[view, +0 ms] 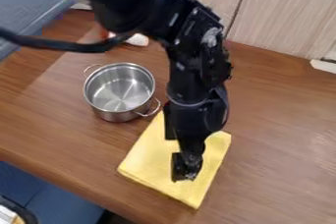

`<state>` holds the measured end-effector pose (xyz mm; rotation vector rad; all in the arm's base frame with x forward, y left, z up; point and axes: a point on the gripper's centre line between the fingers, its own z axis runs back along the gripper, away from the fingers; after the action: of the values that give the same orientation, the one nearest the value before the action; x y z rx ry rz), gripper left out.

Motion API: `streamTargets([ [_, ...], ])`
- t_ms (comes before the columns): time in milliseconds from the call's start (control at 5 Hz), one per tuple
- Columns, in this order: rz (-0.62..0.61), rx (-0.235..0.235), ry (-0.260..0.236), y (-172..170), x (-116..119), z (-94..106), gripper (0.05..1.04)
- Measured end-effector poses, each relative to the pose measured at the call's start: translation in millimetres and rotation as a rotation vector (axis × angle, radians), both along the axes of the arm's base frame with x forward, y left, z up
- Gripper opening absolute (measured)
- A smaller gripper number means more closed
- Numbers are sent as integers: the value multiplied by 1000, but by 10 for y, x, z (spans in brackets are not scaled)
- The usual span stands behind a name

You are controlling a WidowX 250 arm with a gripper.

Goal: Move yellow object to the bottom of a table

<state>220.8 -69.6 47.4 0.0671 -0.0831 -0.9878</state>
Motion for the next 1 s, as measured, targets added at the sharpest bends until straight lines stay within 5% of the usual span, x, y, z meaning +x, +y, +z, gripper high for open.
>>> streamTargets([
  [600, 35, -22, -32, 56, 128, 121, 999],
  [1000, 72, -116, -181, 46, 305, 647, 999],
])
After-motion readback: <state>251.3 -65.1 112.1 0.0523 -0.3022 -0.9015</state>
